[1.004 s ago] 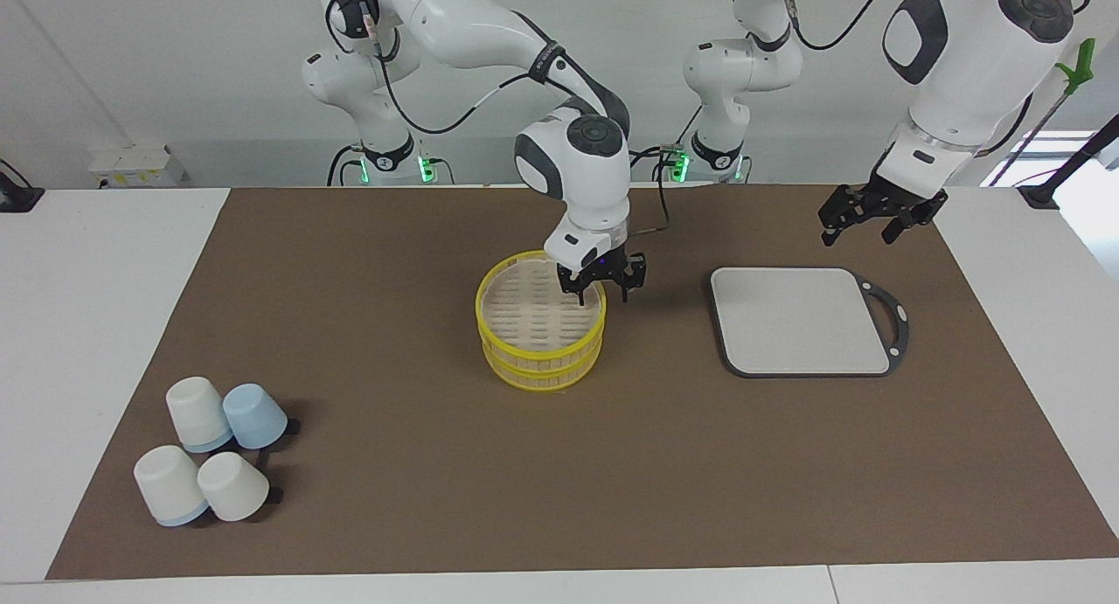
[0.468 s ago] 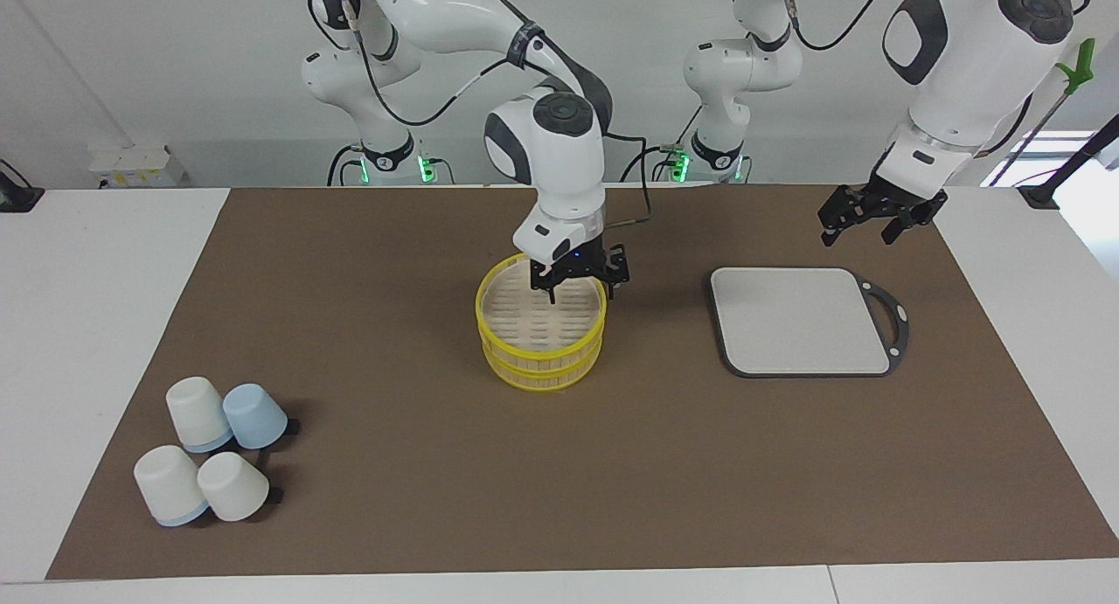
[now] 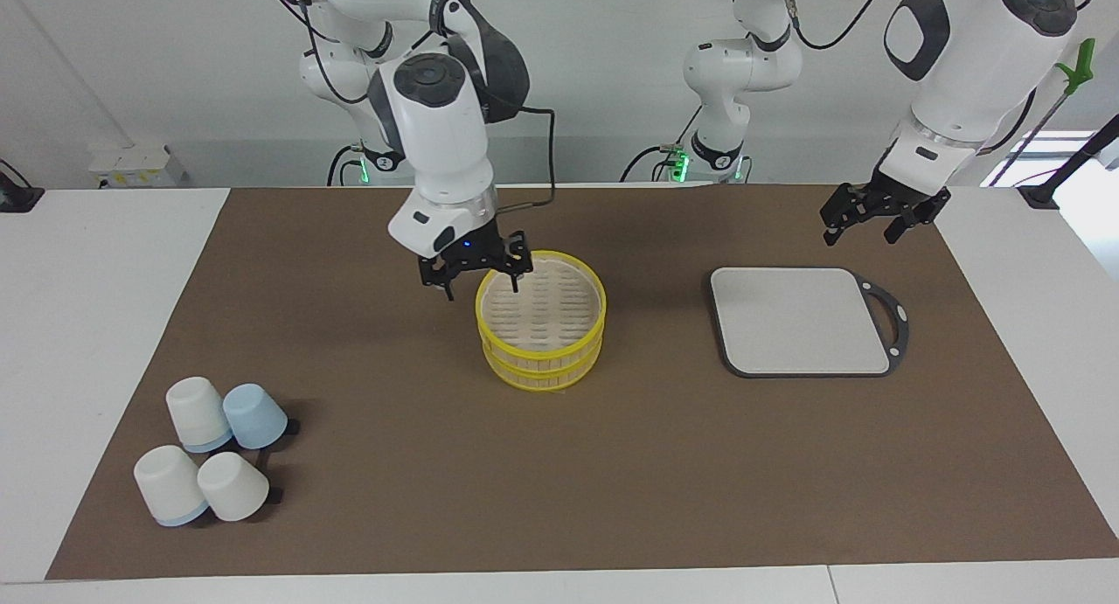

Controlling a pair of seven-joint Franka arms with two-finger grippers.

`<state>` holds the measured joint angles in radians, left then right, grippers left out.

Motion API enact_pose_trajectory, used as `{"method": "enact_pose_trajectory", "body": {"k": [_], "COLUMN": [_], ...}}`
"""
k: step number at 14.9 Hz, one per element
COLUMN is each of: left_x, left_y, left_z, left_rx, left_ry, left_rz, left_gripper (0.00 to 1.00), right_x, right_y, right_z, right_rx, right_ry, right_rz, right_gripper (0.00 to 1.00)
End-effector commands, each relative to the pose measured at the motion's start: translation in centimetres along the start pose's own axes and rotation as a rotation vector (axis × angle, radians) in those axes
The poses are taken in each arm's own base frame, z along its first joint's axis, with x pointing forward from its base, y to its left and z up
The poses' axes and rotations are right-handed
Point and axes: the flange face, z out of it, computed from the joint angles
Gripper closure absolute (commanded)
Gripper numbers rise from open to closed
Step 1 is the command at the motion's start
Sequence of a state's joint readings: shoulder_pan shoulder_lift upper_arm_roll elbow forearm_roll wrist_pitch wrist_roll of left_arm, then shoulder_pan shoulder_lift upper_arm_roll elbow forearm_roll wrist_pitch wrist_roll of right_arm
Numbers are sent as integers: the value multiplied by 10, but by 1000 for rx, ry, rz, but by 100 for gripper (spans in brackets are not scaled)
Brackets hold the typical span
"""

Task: Place bun in steamer
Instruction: 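Open the right gripper and withdraw it from the lidded steamer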

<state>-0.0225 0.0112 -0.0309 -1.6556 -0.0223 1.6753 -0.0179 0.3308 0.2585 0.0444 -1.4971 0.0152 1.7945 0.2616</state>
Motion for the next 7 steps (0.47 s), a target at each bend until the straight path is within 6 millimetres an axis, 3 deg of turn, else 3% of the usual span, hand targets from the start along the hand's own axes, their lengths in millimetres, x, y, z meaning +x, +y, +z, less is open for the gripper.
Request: {"method": "enact_pose_trajectory", "body": {"k": [1, 7], "left_x": [4, 4], "left_y": [0, 0], "left_z": [-2, -2], "left_rx": [20, 20], "left_ry": [13, 12], "left_rz": [17, 16], "left_gripper": [0, 0], "right_x": [-14, -29], "right_y": [42, 146], "right_z": [-11, -37], "right_rx": [-16, -14], "right_ry": [-67, -145], "right_rz": [-31, -40], "right_gripper": [0, 0]}}
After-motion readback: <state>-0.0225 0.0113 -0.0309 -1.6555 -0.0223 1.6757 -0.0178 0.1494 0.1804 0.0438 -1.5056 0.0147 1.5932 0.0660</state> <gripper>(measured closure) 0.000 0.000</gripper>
